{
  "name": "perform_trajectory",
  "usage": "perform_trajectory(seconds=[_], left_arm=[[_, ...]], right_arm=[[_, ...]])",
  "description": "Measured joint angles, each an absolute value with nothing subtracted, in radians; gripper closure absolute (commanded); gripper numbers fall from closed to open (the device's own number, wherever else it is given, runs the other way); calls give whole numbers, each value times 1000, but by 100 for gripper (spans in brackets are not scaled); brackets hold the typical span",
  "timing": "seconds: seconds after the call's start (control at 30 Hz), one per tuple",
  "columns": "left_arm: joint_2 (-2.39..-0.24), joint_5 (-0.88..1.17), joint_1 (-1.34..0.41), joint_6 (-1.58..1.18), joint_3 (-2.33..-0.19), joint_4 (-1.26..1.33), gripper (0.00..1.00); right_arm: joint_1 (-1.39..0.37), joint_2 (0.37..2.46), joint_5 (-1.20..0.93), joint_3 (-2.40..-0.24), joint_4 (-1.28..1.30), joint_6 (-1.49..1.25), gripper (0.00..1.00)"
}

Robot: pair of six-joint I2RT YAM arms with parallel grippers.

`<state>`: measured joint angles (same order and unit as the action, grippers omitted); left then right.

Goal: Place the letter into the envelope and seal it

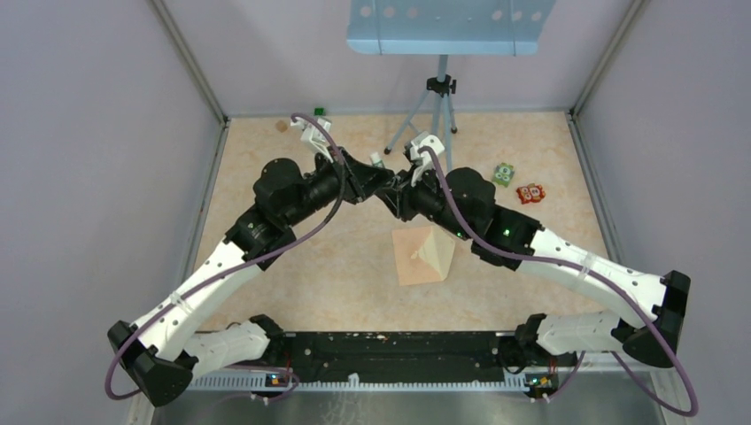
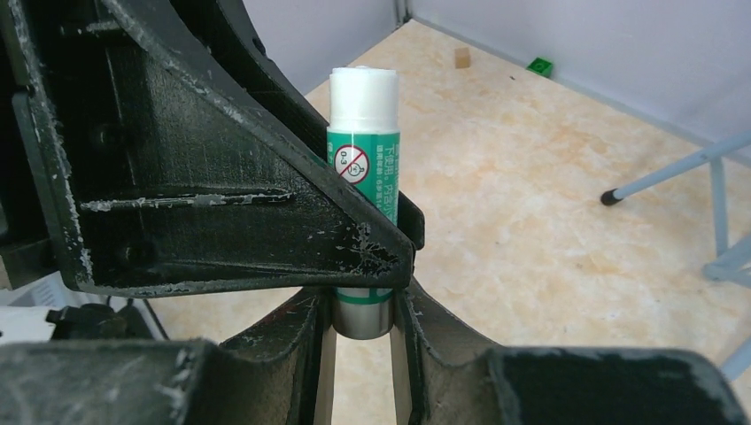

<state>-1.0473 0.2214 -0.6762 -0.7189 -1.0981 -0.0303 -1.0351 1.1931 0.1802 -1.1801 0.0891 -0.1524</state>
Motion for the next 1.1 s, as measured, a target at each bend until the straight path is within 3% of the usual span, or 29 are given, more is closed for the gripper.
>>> perform_trajectory(seconds=[0.3,0.57,0.83,0.9,1.03,1.1], left_arm=[[-997,212,-678,-707,-999,124,100],[-975,274,-678,-670,-923,275,100],[-944,414,-678,-658,-912,371,100],[-936,434,-680,-659,-904,385,100],[-929,424,-684,-657,-898,375,100],[-925,393,-683,-655,-898,344,100]], right_arm=[[-994,1194,59,-1178,59,-270,93],[-815,1188,-398,-1066,-167,-478,94],[-763,1188,-671,-1026,-371,-644,94],[-761,1186,-698,-1021,-390,-660,84],[-760,1173,-689,-1021,-352,-644,38],[-754,1145,-630,-1024,-293,-610,25]])
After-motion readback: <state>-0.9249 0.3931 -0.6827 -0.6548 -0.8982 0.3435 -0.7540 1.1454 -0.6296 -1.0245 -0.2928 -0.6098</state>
